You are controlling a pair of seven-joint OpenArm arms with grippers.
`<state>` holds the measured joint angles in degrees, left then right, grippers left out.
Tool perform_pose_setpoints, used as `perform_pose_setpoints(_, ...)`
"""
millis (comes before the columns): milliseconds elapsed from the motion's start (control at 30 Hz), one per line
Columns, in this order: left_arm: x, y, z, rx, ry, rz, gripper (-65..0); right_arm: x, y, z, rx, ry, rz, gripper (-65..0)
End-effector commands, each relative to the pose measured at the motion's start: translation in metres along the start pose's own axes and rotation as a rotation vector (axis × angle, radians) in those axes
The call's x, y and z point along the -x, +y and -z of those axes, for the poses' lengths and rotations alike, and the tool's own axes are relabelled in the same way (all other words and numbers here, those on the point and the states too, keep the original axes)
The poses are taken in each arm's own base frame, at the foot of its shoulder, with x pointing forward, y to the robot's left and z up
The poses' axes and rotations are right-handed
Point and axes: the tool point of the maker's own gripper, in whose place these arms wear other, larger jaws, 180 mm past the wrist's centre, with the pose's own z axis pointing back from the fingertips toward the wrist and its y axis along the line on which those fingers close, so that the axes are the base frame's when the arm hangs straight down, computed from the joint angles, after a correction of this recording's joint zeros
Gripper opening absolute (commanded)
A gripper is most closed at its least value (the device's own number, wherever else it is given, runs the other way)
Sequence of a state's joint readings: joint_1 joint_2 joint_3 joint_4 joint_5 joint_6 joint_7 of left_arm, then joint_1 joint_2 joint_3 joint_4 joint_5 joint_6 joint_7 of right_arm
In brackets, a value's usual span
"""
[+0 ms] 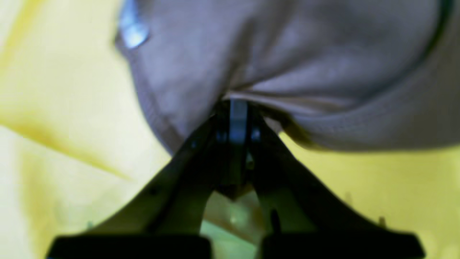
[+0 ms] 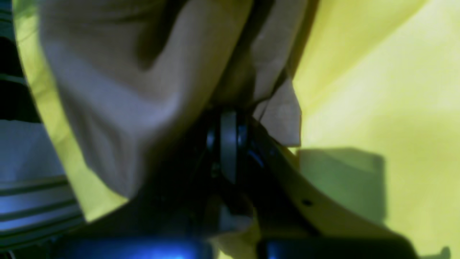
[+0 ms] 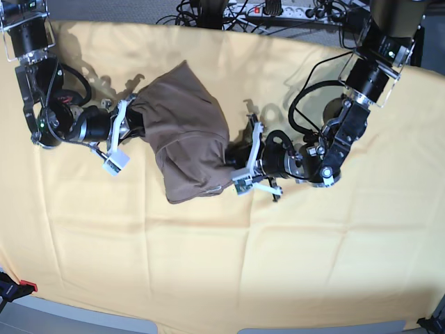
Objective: Fold the T-shirt properly
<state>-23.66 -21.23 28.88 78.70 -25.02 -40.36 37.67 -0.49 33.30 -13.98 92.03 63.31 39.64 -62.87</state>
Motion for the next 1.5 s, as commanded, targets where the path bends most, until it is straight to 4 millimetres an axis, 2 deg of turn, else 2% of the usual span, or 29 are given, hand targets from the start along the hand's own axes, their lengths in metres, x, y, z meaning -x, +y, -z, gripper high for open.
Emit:
perform_pose_setpoints(0,-0.026,0.011,-0.002,-0.025,-0.074,0.022,-65.0,0.006,0.002,-0.003,0.002,0.027,-0.014,-65.0)
perform_pose_setpoints(100,-0.04,0.012,0.011,-0.034,-0.137,0.033,-65.0,0.006,0.014,-0.003,-0.006,-0.009,-0.006,-65.0)
perform_pose_setpoints(300,-0.056,0.002,0.037,-0.017,-0.199,0.024,-65.0,-0.016,0.039,-0.011,0.022,-0.184,0.023,-65.0)
perform_pose_setpoints(433,-0.06,0.003,0.038,-0.02,-0.2,0.032,-65.0,-0.023,0.046,-0.028,0.08,-0.282,0.054,-65.0)
perform_pose_setpoints(567,-0.066,0.011,0.031,-0.033,-0.189,0.03,-65.0,-0.03,0.034,-0.059,0.192,-0.366,0.069,-65.0)
perform_pose_setpoints(633,-0.071,0.017,0.021,-0.038,-0.197,-0.011,-65.0,-0.031,0.023,-0.077,0.254,-0.4,0.077,-65.0)
perform_pose_setpoints(733,-0.083,0.027,-0.004,-0.017,-0.249,-0.136,-65.0,-0.038,0.015,-0.1,0.28,-0.485,0.102,-65.0)
perform_pose_setpoints(867,-0.099,0.029,-0.046,0.106,-0.357,-0.324,-65.0,-0.046,0.018,-0.127,0.257,-0.595,0.127,-65.0)
perform_pose_setpoints(967,-0.1,0.021,-0.071,0.215,-0.402,-0.39,-65.0,-0.043,0.025,-0.138,0.211,-0.61,0.143,-65.0)
perform_pose_setpoints(1033,-0.094,0.014,-0.084,0.263,-0.428,-0.416,-65.0,-0.024,0.021,-0.138,0.241,-0.517,0.165,-65.0)
perform_pose_setpoints(1233,-0.061,-0.019,-0.111,0.29,-0.386,-0.4,-65.0,-0.006,0.021,-0.159,0.339,-0.492,0.178,-65.0)
perform_pose_setpoints(1467,-0.011,-0.073,-0.144,0.258,-0.209,-0.323,-65.0,0.019,0.051,-0.172,0.416,-0.383,0.159,-65.0)
